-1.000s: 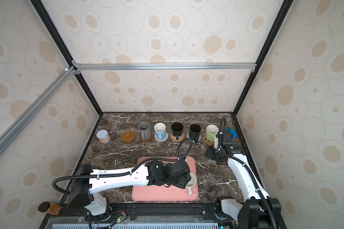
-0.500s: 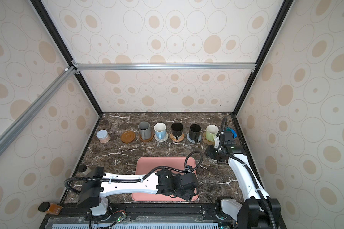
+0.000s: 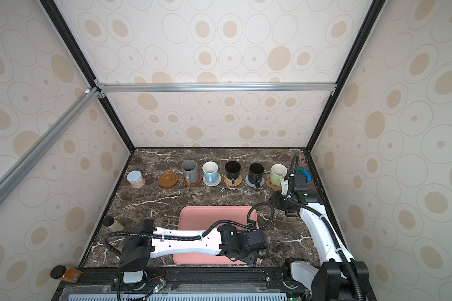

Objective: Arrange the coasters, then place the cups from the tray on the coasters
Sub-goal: 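Lower the left gripper into the white mug and grasp it, then lift the white mug off the pink tray with the left gripper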

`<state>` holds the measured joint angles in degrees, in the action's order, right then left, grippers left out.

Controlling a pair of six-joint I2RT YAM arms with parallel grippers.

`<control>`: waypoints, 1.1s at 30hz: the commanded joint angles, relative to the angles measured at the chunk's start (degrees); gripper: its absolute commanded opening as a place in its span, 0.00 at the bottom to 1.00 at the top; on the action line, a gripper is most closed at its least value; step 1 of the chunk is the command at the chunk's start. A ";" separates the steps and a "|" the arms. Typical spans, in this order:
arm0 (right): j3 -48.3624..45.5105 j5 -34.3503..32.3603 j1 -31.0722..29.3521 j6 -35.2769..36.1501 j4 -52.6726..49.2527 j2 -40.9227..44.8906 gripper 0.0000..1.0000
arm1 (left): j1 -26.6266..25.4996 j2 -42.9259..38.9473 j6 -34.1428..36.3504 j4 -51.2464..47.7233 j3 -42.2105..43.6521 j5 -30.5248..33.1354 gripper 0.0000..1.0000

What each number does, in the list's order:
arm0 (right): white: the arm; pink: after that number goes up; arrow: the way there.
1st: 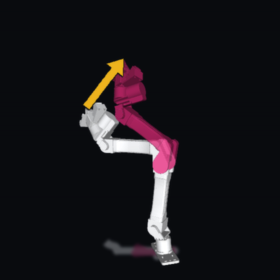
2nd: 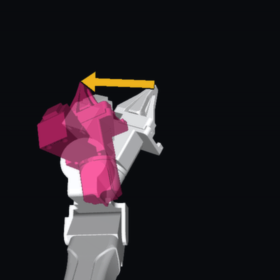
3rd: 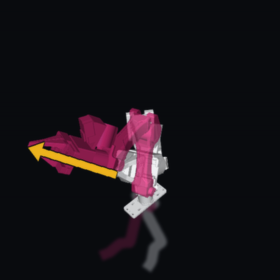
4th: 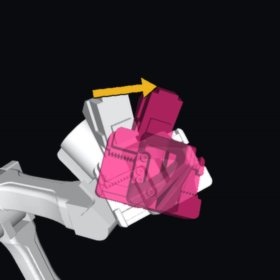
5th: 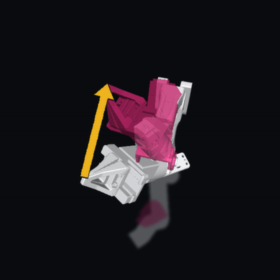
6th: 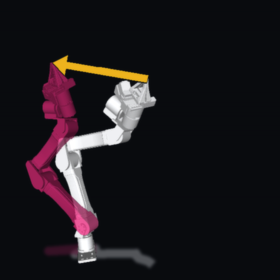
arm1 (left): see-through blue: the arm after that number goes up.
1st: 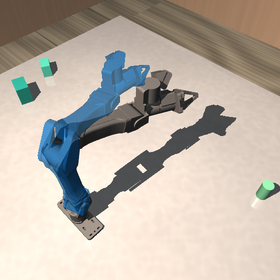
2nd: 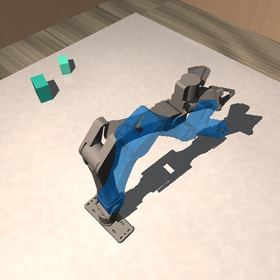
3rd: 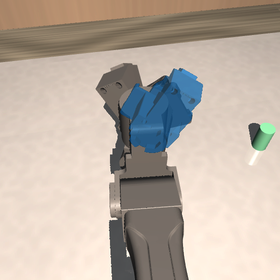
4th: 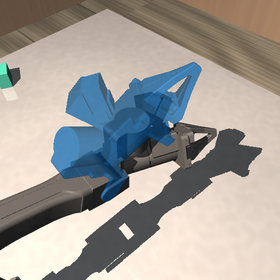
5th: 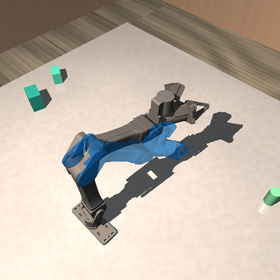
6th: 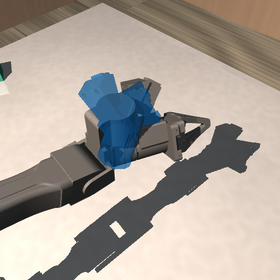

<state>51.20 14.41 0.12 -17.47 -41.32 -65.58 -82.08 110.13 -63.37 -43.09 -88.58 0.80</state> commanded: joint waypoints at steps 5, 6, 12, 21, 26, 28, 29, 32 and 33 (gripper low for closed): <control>-0.68 0.08 0.46 0.74 -0.79 0.94 0.53 | -0.51 0.55 -3.37 -6.41 -1.62 5.03 0.66; -0.69 0.16 0.41 0.75 -0.81 0.82 0.53 | -0.51 0.30 -3.62 -6.52 -1.03 5.41 0.66; -0.60 0.17 0.46 0.61 -0.84 0.39 0.53 | -0.32 -1.74 -4.64 -6.82 1.73 7.19 0.66; -0.55 0.25 0.44 0.51 -0.96 0.17 0.53 | -0.09 -2.71 -3.69 -4.68 3.46 8.25 0.64; -0.24 0.26 0.42 0.65 -1.38 -0.15 0.53 | -0.14 -0.79 -0.83 -3.48 0.84 8.60 0.62; -0.22 0.00 0.46 0.71 -1.46 -0.20 0.53 | -0.10 -0.25 -0.21 -3.60 0.13 8.92 0.61; -0.21 -0.19 0.46 0.76 -1.48 -0.22 0.53 | -0.12 -0.01 0.08 -3.50 -0.02 9.04 0.59; -0.22 -0.10 0.42 0.77 -1.57 -0.38 0.53 | -0.10 0.18 0.71 -3.20 -0.11 9.40 0.54; -0.22 -0.15 0.45 0.73 -1.57 -0.42 0.53 | -0.10 0.19 0.87 -3.04 -0.10 9.40 0.52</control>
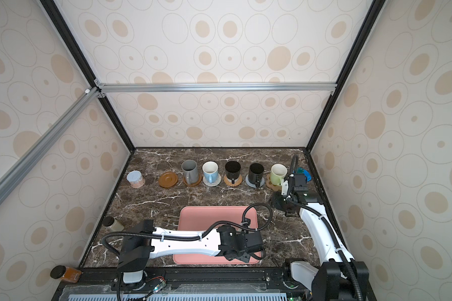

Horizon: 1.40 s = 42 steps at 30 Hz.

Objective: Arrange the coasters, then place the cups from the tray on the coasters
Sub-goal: 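Lift the white mug off the pink tray with the left gripper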

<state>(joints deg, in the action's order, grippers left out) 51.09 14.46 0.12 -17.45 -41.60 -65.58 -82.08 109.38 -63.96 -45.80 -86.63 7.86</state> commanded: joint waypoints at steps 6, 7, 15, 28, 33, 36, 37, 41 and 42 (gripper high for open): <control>-0.27 -0.52 0.41 0.93 -1.38 -0.42 0.53 | -0.11 1.78 2.03 0.42 -1.45 1.90 0.42; -0.20 -0.65 0.48 0.93 -1.38 -0.49 0.53 | -0.09 1.92 2.32 0.52 -1.52 1.90 0.40; -0.05 -0.98 0.43 1.03 -1.87 -0.49 0.53 | -0.09 2.76 3.32 0.78 -1.36 2.65 0.30; -0.03 -1.45 0.48 1.05 -2.51 0.05 0.53 | -0.09 0.68 2.86 2.71 0.77 6.24 0.15; -0.14 -1.58 0.42 1.10 -2.69 0.20 0.53 | -0.09 -1.92 1.44 3.45 3.08 8.01 0.13; -0.11 -1.59 0.45 0.95 -2.69 0.17 0.53 | 0.22 -3.77 0.62 3.74 4.63 9.01 0.13; -0.11 -1.53 0.42 0.93 -2.69 0.04 0.53 | 0.45 -4.49 0.31 4.02 5.46 9.10 0.13; -0.02 -1.36 0.43 0.87 -2.78 -0.02 0.53 | 1.31 -7.70 -1.17 5.91 9.56 9.19 0.12; -0.02 -1.36 0.46 0.97 -2.82 -0.04 0.53 | 1.61 -8.63 -1.63 6.27 10.59 9.28 0.12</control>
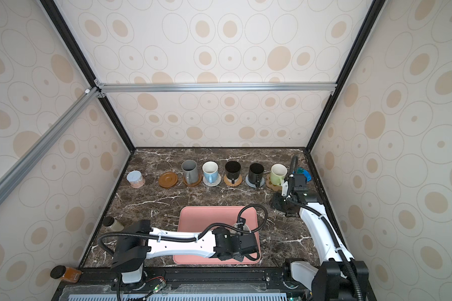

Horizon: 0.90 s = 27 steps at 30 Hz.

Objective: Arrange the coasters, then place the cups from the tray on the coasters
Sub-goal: 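Lift the white mug off the pink tray with the left gripper, then carry the white mug with the left gripper toward the empty brown coaster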

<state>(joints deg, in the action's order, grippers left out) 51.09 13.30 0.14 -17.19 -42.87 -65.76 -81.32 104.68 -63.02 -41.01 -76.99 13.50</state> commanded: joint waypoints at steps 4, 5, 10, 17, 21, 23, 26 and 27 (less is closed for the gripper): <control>-0.03 -0.21 0.40 0.67 -1.60 0.11 0.53 | 2.13 -7.92 -4.15 2.51 4.92 4.14 0.12; -0.01 -0.25 0.39 0.67 -1.60 0.05 0.53 | 2.46 -8.89 -4.48 2.75 6.07 4.25 0.12; 0.13 -0.05 0.39 0.58 -1.69 -0.14 0.53 | 4.65 -14.16 -5.40 3.72 11.07 4.85 0.12; 0.32 -0.20 0.39 0.59 -1.94 -0.22 0.53 | 8.09 -20.27 -4.92 1.08 15.11 6.60 0.12; 0.51 -0.21 0.45 0.58 -2.10 -0.25 0.52 | 10.47 -24.18 -4.57 0.02 17.56 7.41 0.12; 0.49 -0.31 0.40 0.58 -2.13 -0.25 0.53 | 11.67 -25.93 -3.98 -0.30 18.68 7.68 0.12; 0.57 -0.47 0.39 0.67 -2.37 -0.34 0.53 | 14.09 -27.96 -2.61 -1.27 20.09 7.57 0.12; 0.59 -0.57 0.39 0.64 -2.39 -0.47 0.53 | 14.66 -28.56 -2.10 -1.71 20.29 7.85 0.12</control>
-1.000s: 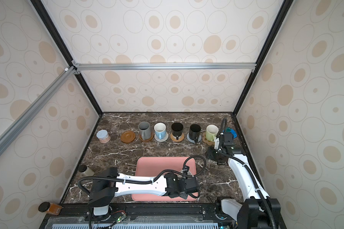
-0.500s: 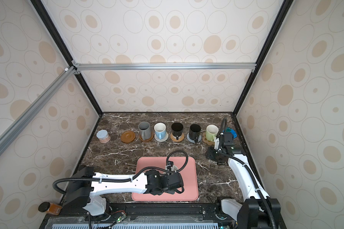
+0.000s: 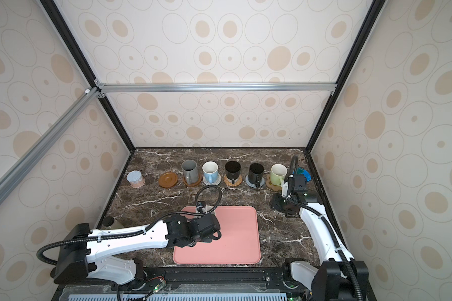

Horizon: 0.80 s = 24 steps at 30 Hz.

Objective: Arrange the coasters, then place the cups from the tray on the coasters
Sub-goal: 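Carry the white mug with the left gripper toward the empty brown coaster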

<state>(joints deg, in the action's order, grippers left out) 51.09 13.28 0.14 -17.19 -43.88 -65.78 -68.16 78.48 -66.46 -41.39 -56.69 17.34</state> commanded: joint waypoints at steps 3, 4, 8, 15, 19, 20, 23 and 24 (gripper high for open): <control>0.72 -0.84 0.46 0.60 -1.55 -0.52 0.52 | 3.94 -4.05 2.91 -2.54 0.25 4.97 0.12; 0.71 -0.81 0.44 0.65 -1.56 -0.57 0.53 | 4.85 -4.68 3.61 -2.64 0.39 5.15 0.12; 0.83 -0.89 0.46 0.36 -1.47 -0.87 0.53 | 8.66 -7.11 6.31 -2.57 0.79 5.60 0.12; 1.96 -1.23 0.39 0.22 -1.77 -1.83 0.52 | 14.99 -8.87 12.56 -1.77 0.60 4.92 0.12; 2.41 -1.67 0.47 0.23 -1.91 -2.06 0.53 | 18.60 -8.96 16.12 -1.09 0.11 4.20 0.12; 2.50 -1.68 0.40 0.23 -1.91 -2.17 0.53 | 19.47 -9.04 16.96 -0.95 0.02 4.19 0.12; 2.82 -1.79 0.44 0.01 -2.00 -2.26 0.52 | 22.44 -9.30 19.73 -0.58 -0.26 3.91 0.12; 2.95 -1.85 0.42 -0.01 -1.99 -2.33 0.53 | 23.41 -9.39 20.53 -0.41 -0.28 3.76 0.12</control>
<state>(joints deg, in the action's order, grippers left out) 52.47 12.03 0.14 -17.26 -44.62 -67.66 -47.00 70.91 -50.50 -43.79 -55.20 19.09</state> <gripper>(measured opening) 0.525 0.166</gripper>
